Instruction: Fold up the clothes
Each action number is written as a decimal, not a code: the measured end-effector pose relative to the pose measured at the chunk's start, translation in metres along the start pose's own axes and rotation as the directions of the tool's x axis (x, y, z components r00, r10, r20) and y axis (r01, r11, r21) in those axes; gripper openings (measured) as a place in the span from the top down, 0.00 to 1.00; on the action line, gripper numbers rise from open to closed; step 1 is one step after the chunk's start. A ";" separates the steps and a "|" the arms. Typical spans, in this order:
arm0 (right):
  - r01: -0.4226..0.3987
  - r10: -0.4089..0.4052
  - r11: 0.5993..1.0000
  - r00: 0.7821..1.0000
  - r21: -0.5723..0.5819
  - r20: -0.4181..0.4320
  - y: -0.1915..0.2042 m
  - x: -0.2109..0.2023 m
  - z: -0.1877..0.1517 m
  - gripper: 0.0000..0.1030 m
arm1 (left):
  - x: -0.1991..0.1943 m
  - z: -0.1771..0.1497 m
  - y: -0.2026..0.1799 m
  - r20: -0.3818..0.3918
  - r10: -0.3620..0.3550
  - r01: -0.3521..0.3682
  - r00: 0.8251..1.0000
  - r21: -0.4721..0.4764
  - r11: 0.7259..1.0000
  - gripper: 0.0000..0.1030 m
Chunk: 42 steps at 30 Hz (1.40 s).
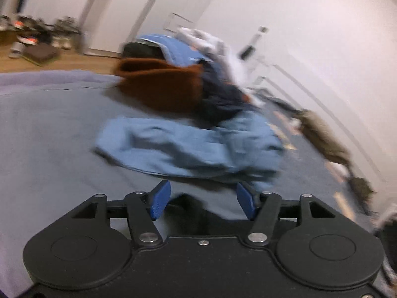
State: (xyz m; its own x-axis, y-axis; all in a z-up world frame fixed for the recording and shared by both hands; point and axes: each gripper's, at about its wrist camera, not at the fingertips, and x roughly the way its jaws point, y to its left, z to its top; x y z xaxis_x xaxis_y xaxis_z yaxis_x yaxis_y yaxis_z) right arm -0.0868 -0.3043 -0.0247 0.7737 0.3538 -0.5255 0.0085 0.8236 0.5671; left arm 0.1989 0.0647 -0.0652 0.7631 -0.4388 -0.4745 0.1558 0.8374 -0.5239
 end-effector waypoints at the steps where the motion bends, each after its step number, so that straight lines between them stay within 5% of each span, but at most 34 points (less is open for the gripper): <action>1: 0.009 -0.009 1.000 1.000 0.006 0.009 -0.003 -0.003 0.002 0.51 | -0.002 0.001 -0.006 -0.012 -0.038 0.038 0.999 0.007 0.999 0.40; 6: 0.062 -0.066 0.997 0.995 0.050 0.078 -0.025 -0.025 0.012 0.51 | -0.007 -0.024 -0.068 -0.132 -0.201 0.221 0.971 0.162 0.962 0.38; 12: 0.121 -0.135 0.987 0.980 0.106 0.143 -0.051 -0.052 0.022 0.51 | -0.015 -0.078 -0.133 -0.281 -0.260 0.347 0.924 0.326 0.879 0.33; 18: 0.205 -0.229 0.969 0.956 0.137 0.186 -0.079 -0.081 0.031 0.51 | -0.038 -0.119 -0.168 -0.343 -0.307 0.436 0.887 0.408 0.802 0.26; 23: 0.280 -0.336 0.931 0.908 0.233 0.250 -0.119 -0.124 0.037 0.51 | -0.046 -0.143 -0.189 -0.407 -0.363 0.525 0.838 0.421 0.740 0.24; 28: 0.421 -0.511 0.848 0.812 0.323 0.282 -0.167 -0.160 0.039 0.51 | -0.051 -0.166 -0.207 -0.459 -0.374 0.572 0.806 0.443 0.691 0.24; 31: 0.444 -0.560 0.808 0.782 0.387 0.273 -0.197 -0.168 0.036 0.51 | -0.053 -0.176 -0.217 -0.482 -0.382 0.596 0.788 0.442 0.671 0.23; 42: 0.525 -0.624 0.753 0.761 0.396 0.179 -0.259 -0.153 0.030 0.51 | -0.057 -0.206 -0.253 -0.535 -0.414 0.664 0.736 0.454 0.594 0.20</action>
